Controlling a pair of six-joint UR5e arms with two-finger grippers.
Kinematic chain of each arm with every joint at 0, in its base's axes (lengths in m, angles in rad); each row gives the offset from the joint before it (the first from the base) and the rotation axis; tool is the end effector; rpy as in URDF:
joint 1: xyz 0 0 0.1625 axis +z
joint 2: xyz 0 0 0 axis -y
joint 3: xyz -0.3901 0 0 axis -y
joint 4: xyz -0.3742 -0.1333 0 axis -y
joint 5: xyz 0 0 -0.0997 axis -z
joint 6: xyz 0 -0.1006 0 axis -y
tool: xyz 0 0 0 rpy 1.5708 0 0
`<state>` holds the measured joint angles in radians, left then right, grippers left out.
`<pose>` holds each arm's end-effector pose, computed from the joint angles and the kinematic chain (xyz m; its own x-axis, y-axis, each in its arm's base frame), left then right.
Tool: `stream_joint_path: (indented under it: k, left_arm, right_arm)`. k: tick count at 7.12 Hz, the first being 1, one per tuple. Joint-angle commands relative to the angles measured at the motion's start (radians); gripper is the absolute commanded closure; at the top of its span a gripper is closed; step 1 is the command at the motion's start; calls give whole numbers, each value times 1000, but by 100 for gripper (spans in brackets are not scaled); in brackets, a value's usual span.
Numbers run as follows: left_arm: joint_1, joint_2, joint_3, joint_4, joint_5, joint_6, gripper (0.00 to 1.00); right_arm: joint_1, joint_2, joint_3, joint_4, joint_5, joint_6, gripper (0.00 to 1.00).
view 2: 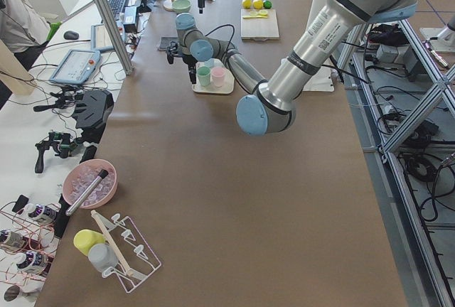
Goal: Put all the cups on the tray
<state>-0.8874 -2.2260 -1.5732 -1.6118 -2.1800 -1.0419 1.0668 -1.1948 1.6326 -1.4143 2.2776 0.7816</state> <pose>0.3601 -0.5621 0.2422 0.6211 -0.1074 -0.7764 0.1044 0.9931 -0.0538 -0.2339 -0.5649 0.3743 0.6299 0.0244 0.7763 -0.0614 0.9979 0.0184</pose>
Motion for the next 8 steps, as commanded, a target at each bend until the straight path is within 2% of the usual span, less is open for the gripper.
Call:
stream_joint_path:
  k: [1, 3, 4, 6, 7, 8]
  left_arm:
    - [-149, 213, -154, 49, -12, 309, 2]
    - [-314, 389, -185, 46, -14, 655, 2]
    - [-414, 461, -182, 46, -15, 857, 2]
    - [-525, 579, -177, 41, -21, 1059, 2]
    - [-573, 618, -176, 46, -27, 1142, 2]
    - [-623, 643, -179, 59, -128, 1154, 2]
  right_arm:
    - [92, -86, 10, 0, 38, -140, 0]
    - [180, -152, -2, -20, 54, -313, 0]
    - [229, -158, 10, -99, 56, -414, 0]
    - [332, -256, 3, -129, 45, -675, 0]
    - [364, -293, 3, -129, 42, -747, 0]
    - [369, -316, 4, -129, 42, -752, 0]
